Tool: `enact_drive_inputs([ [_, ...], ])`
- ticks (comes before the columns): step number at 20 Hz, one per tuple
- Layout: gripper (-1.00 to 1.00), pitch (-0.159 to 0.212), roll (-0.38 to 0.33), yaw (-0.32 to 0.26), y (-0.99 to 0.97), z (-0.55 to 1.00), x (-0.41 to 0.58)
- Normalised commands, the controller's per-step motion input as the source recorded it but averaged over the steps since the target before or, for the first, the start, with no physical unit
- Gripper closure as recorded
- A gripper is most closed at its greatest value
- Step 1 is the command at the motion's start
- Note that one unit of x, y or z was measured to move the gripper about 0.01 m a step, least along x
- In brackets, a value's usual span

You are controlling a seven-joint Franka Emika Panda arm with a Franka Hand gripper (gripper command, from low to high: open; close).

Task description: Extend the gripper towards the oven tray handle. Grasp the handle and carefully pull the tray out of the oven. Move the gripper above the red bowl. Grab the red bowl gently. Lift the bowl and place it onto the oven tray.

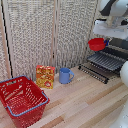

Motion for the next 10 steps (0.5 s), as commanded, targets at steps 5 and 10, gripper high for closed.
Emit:
enact_drive_inputs([
  [5, 1.00, -0.020, 0.010, -0.064, -0.96, -0.14, 0.145],
  [10, 1.00, -0.010, 0.020, -0.096, -0.86, -0.12, 0.105],
])
